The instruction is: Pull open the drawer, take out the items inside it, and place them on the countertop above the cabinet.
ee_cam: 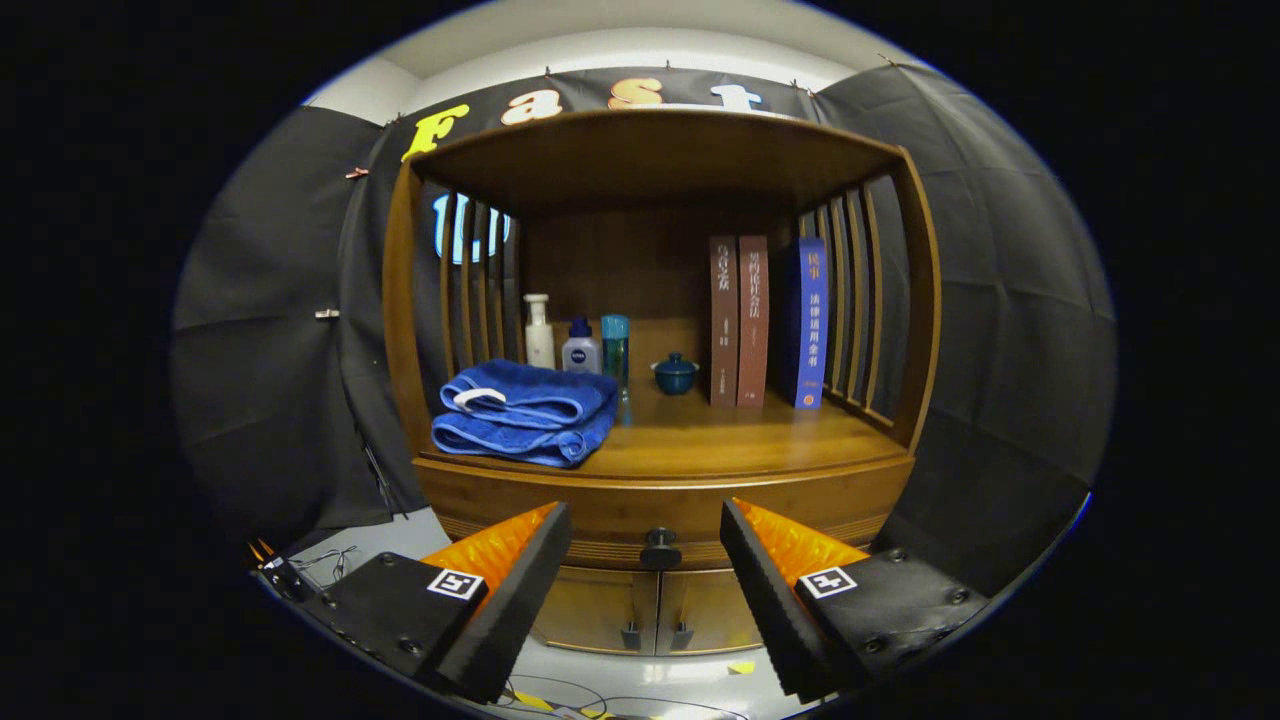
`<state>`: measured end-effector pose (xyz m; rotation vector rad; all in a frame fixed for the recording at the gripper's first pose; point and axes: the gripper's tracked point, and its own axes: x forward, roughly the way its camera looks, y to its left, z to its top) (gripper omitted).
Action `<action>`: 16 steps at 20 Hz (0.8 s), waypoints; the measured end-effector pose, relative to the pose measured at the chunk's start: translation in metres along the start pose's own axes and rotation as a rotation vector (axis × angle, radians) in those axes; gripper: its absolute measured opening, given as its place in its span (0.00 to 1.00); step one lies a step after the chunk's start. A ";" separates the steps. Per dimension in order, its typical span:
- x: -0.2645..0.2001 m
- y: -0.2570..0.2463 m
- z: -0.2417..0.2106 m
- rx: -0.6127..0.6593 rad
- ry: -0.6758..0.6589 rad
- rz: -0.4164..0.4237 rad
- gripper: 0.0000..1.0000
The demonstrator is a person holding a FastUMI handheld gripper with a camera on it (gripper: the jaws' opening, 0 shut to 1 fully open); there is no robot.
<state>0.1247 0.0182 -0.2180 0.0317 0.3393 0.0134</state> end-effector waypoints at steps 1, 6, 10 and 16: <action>0.008 0.000 -0.007 0.001 0.014 -0.002 0.99; 0.048 -0.006 -0.040 0.016 0.064 -0.017 0.99; 0.080 -0.012 -0.066 0.025 0.106 -0.024 0.99; 0.107 -0.018 -0.103 0.009 0.174 -0.040 0.94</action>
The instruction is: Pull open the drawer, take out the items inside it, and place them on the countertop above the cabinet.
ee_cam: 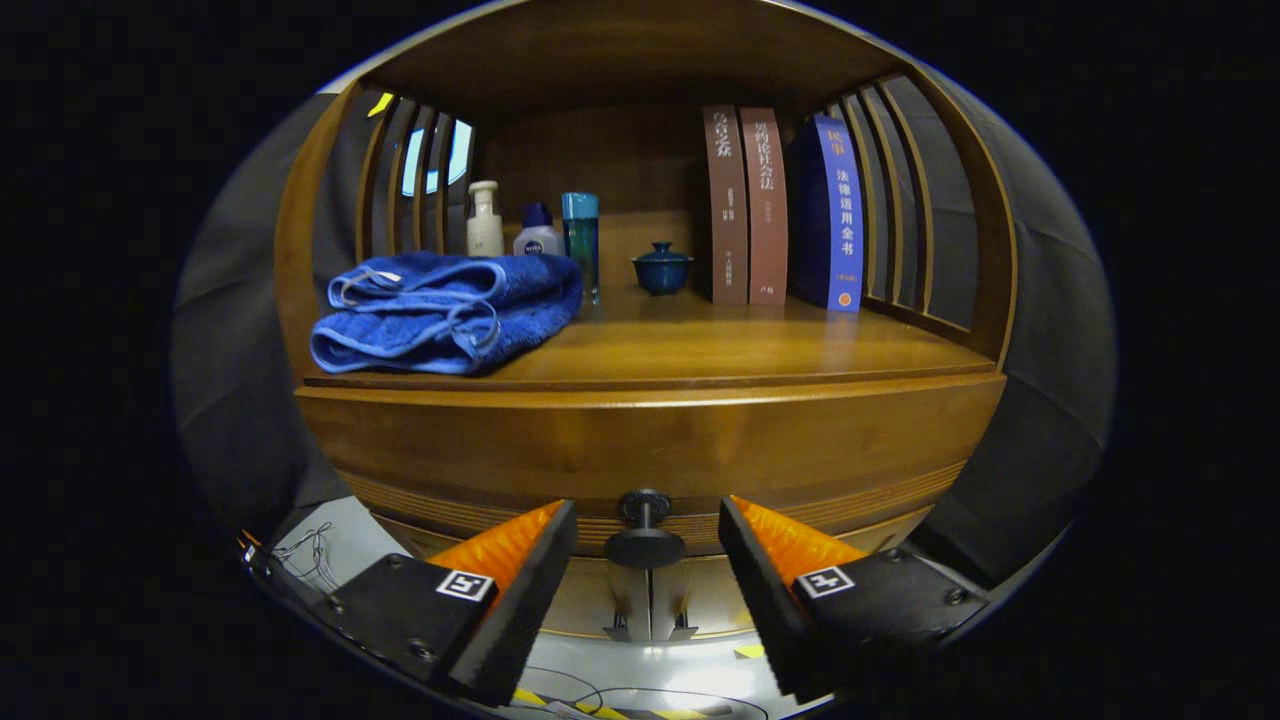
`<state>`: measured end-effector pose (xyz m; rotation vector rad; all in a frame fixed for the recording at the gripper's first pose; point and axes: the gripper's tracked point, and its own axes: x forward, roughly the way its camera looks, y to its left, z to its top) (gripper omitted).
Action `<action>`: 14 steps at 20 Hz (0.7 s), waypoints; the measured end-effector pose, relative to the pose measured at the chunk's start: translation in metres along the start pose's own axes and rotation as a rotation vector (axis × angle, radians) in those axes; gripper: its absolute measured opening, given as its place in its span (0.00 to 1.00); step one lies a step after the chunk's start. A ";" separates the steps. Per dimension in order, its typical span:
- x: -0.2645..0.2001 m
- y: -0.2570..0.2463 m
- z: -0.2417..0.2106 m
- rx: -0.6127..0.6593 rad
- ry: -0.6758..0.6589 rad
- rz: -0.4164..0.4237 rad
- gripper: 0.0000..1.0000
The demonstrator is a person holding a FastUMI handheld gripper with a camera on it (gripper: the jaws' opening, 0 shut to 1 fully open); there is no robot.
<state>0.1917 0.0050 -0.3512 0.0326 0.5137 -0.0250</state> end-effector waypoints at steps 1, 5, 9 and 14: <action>0.004 0.001 -0.003 0.001 0.010 0.000 0.90; 0.014 0.001 -0.013 -0.002 0.034 0.002 0.62; 0.013 0.001 -0.015 -0.019 0.048 0.000 0.40; 0.007 0.001 -0.016 -0.027 0.080 0.001 0.36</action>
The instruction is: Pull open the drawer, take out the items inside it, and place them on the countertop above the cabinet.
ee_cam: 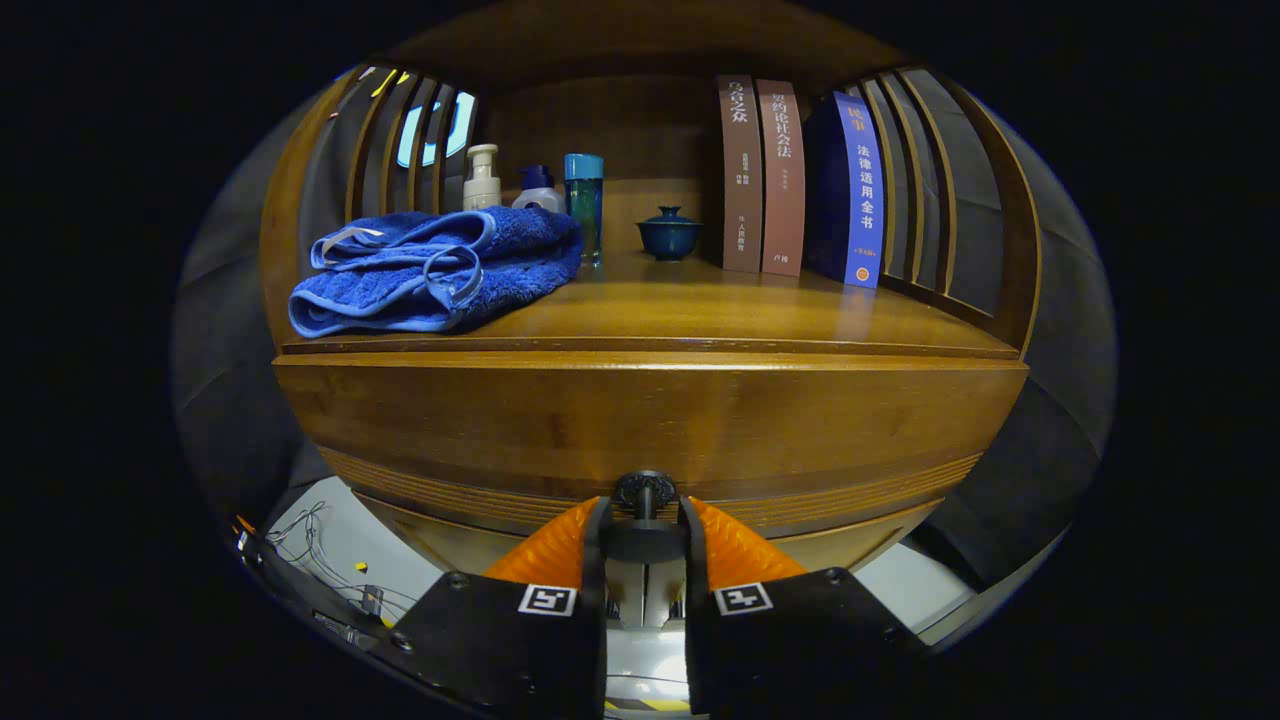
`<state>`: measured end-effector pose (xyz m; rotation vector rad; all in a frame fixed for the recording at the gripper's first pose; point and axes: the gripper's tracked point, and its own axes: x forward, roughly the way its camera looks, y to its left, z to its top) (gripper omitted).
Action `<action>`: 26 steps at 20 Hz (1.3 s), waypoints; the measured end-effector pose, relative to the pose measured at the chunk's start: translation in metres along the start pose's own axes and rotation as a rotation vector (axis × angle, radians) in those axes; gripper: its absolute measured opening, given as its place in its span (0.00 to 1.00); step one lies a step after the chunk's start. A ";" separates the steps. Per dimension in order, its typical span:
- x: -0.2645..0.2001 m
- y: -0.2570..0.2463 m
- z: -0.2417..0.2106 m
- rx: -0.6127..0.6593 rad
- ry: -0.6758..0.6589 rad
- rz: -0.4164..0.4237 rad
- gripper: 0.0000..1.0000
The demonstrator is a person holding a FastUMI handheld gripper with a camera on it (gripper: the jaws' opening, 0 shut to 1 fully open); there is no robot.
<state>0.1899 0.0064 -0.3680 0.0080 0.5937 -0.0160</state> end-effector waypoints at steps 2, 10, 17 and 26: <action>-0.008 0.000 -0.003 -0.008 0.010 -0.002 0.36; -0.081 0.002 -0.038 -0.018 0.057 0.003 0.36; -0.150 0.002 -0.067 -0.025 0.098 0.016 0.35; -0.191 0.002 -0.093 -0.038 0.154 0.029 0.35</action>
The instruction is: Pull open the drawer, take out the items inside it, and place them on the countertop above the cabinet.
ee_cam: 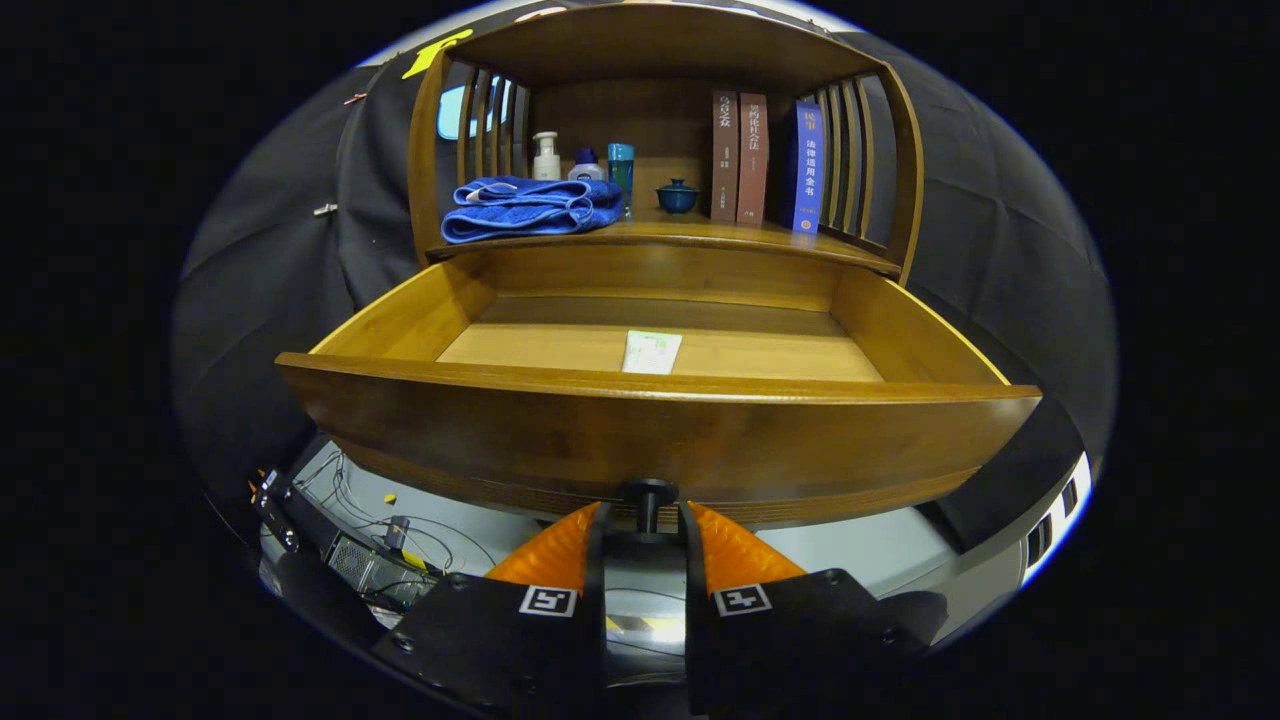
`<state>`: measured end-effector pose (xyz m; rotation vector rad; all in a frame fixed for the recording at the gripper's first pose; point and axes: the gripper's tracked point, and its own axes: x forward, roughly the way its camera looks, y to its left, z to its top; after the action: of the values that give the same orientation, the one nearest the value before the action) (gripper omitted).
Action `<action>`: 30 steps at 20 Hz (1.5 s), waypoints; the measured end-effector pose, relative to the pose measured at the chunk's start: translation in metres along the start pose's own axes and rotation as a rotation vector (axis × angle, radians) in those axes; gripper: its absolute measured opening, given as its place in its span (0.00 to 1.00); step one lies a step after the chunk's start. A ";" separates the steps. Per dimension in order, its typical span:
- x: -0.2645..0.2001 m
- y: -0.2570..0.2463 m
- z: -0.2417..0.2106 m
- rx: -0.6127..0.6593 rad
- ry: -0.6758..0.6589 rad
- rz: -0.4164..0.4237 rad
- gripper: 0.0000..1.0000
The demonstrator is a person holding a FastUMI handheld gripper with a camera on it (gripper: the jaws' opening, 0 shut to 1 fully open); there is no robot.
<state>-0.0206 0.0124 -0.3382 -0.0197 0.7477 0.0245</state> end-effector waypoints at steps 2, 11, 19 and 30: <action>0.001 0.000 0.001 -0.003 -0.015 0.005 0.35; -0.007 -0.001 0.006 0.021 -0.052 -0.015 0.83; -0.061 0.016 0.053 0.031 -0.118 0.026 1.00; 0.032 -0.001 0.167 0.089 0.001 0.043 0.99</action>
<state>0.1164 0.0161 -0.2371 0.0811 0.7498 0.0326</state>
